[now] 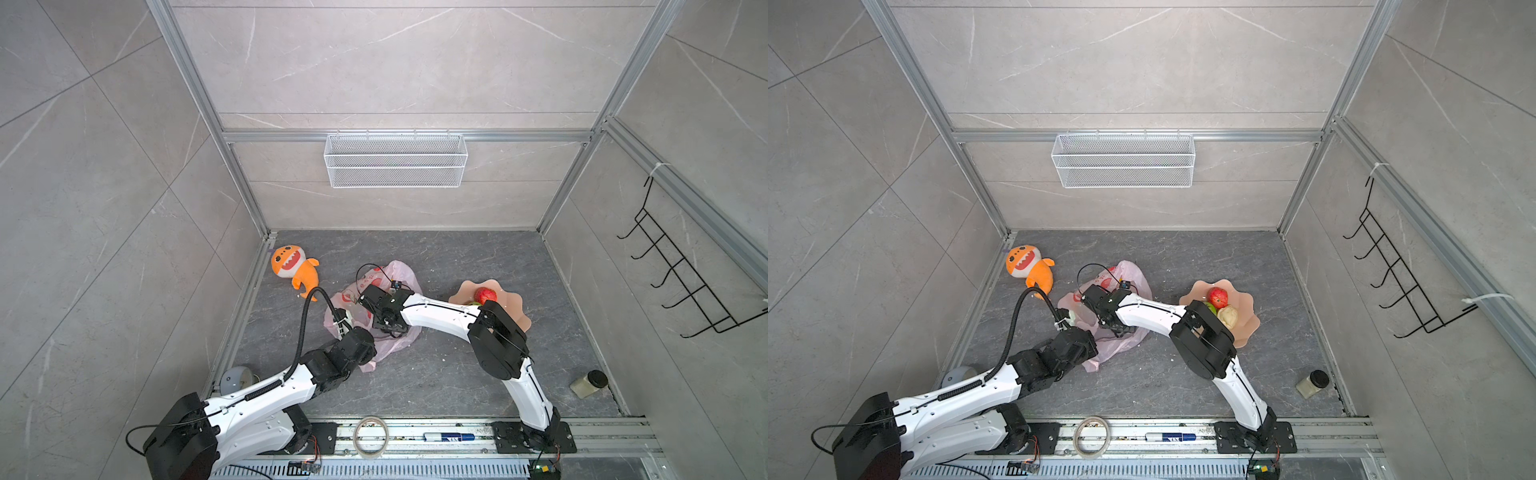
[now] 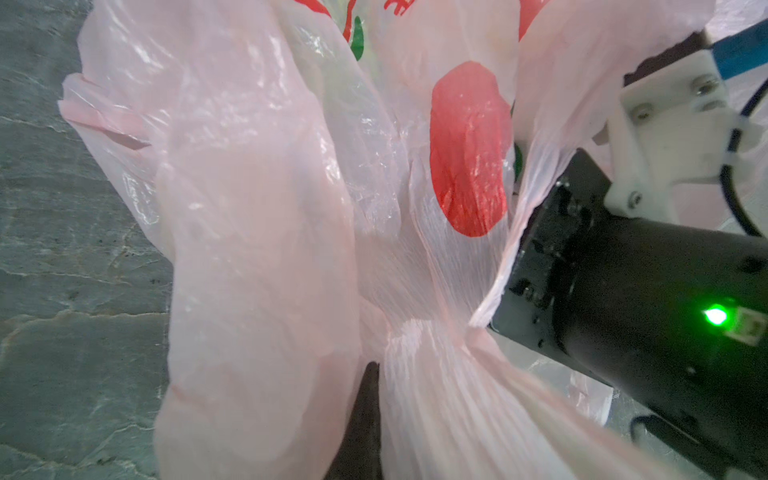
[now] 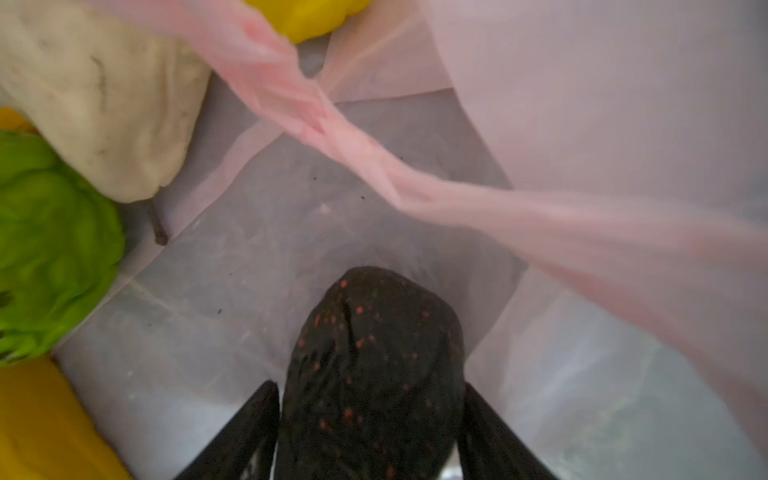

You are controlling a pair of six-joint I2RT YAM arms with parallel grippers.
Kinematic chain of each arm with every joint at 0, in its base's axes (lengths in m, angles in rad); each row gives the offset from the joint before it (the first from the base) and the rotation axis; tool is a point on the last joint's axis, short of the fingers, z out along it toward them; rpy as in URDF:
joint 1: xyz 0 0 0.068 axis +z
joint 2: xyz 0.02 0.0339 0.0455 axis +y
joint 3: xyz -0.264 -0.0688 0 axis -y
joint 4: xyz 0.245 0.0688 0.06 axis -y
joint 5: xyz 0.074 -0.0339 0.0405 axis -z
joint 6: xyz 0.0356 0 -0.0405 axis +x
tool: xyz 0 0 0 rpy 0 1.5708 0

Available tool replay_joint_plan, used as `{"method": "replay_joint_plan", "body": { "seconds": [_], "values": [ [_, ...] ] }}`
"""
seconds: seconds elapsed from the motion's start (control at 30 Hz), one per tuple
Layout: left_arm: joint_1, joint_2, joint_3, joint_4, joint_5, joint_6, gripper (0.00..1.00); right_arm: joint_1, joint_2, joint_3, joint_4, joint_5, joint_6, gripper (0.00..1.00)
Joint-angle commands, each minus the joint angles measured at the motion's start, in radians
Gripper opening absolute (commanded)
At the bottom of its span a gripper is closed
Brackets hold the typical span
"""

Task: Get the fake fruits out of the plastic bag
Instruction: 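Lower the right gripper around the dark brown fruit and close it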

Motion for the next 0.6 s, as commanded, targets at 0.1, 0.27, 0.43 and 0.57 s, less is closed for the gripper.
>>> {"method": "replay_joint_plan", "body": {
  "seconds": [0.1, 0.27, 0.43, 0.57],
  "values": [
    [0.003, -0.01, 0.009, 0.015, -0.002, 0.013, 0.0, -0.003, 0.023, 0.027, -0.04, 0.029, -0.01, 0.63],
    [0.003, -0.005, 0.005, 0.012, -0.008, 0.006, 0.0, -0.002, -0.006, -0.004, -0.01, 0.016, -0.015, 0.53],
    [0.003, -0.01, 0.0, 0.005, -0.014, 0.003, 0.0, -0.003, -0.06, -0.043, 0.045, 0.017, -0.077, 0.39],
    [0.003, -0.02, -0.004, -0.001, -0.023, -0.001, 0.0, -0.002, -0.093, -0.055, 0.077, -0.002, -0.119, 0.34]
  ]
}}
